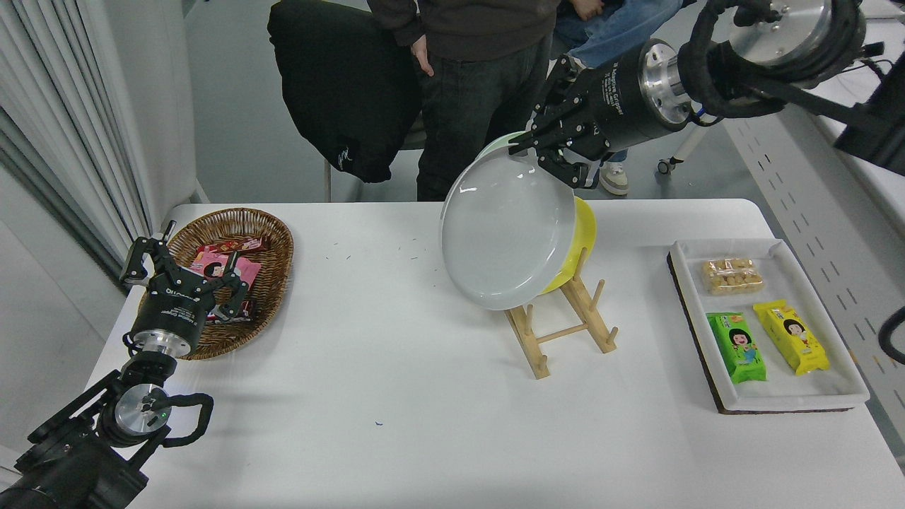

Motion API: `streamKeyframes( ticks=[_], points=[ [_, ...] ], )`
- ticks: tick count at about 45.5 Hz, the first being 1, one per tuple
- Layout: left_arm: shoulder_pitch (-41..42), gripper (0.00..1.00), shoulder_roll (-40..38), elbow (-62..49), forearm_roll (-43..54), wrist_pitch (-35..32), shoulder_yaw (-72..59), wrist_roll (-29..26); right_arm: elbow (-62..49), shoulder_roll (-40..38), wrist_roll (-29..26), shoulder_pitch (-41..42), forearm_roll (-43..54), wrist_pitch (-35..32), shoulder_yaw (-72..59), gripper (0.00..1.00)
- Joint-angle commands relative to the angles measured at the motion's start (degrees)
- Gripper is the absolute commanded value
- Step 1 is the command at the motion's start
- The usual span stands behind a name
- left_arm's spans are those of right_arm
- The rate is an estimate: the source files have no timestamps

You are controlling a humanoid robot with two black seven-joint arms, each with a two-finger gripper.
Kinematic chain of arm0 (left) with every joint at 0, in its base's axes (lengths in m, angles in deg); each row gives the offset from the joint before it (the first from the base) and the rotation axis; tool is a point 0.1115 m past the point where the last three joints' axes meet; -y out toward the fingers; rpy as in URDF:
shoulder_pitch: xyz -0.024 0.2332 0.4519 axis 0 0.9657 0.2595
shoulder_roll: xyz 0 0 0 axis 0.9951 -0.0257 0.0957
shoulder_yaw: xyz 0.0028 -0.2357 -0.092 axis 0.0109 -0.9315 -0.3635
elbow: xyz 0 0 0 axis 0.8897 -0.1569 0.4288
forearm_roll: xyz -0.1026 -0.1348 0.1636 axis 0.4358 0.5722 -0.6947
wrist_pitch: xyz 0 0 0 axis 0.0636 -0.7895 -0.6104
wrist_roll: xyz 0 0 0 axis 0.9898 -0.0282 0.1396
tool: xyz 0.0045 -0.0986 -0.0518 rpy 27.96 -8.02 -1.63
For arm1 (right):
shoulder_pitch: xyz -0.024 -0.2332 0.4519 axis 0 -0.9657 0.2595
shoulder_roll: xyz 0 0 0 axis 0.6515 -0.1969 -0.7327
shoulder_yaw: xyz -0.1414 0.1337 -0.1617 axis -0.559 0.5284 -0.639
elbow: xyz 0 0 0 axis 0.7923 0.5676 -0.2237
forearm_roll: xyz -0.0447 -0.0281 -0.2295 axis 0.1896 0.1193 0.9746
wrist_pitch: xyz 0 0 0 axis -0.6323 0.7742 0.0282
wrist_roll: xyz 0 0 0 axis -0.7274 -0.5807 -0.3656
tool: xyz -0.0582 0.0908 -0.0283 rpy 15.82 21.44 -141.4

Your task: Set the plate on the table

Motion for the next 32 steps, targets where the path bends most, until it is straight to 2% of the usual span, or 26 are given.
streamKeyframes(
  ticks=[1, 6, 15, 32],
  points=[
    [0.0, 0.98, 0.0, 0.01, 0.01, 0.0, 0.0, 0.0, -0.18, 2.93, -1.02, -1.48, -1.5, 6.67, 0.1, 0.0],
    [0.0, 0.98, 0.0, 0.01, 0.01, 0.0, 0.0, 0.0, -0.01, 4.51, -0.93, -1.21, -2.55, 10.63, 0.36, 0.0],
    [0.0, 0.98, 0.0, -0.08, 0.01, 0.0, 0.0, 0.0, -0.53, 6.89, 0.03, -3.06, -4.31, 13.71, 3.7, 0.0],
    [0.0, 0.98, 0.0, 0.01, 0.01, 0.0, 0.0, 0.0, -8.44, 16.29, 0.65, -8.68, -4.05, 21.44, 11.08, 0.0]
  ],
)
